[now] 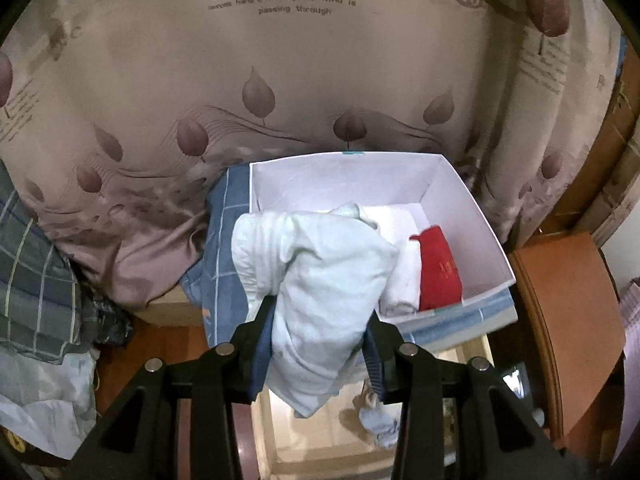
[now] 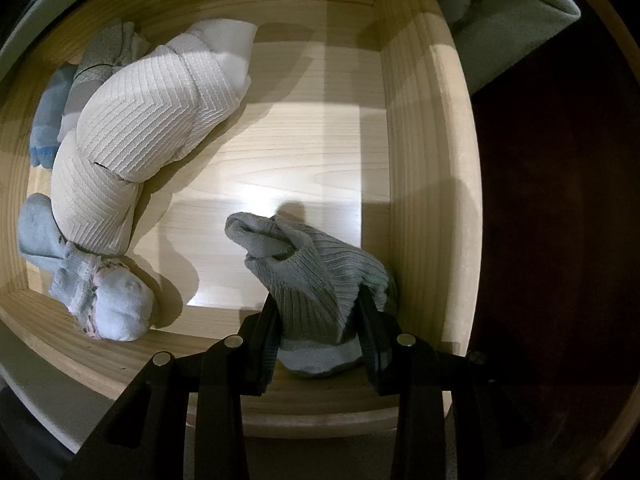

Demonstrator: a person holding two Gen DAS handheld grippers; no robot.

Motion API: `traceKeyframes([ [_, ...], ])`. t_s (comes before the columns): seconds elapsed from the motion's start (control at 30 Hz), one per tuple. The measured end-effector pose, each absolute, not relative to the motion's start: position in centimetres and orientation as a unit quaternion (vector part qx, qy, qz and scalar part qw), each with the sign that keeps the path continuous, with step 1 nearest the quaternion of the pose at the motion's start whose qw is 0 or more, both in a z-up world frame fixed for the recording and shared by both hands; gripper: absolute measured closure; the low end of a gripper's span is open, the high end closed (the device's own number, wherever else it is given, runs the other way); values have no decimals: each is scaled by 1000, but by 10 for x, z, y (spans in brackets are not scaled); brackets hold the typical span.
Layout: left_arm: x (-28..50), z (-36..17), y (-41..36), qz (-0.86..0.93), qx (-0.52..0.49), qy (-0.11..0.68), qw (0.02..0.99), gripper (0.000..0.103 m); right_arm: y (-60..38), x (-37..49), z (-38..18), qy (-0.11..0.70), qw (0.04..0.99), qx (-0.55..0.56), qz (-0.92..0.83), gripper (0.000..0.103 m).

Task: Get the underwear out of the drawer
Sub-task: 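Carry the white cloth into the white box with the left gripper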

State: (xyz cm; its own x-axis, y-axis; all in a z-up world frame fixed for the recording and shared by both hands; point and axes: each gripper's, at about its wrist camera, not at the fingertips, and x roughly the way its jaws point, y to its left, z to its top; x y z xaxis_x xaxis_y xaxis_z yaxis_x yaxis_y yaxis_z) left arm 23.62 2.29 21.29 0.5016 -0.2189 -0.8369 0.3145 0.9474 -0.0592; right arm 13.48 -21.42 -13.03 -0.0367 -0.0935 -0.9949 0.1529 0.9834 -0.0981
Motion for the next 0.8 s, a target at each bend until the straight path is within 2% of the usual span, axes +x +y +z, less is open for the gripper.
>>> traceKeyframes([
  [0.3,284,169,1,-134,33,501,854,63,-215,137,-131,716,693,15,-89,70],
  [0.57,296,136,-11,-134,27,537,832,62,-212,138,-130,717,691,11,-92,70],
  [0.8,296,122,-12,-127,21,557,821,56,-212,138,-131,716,692,10,-91,70],
])
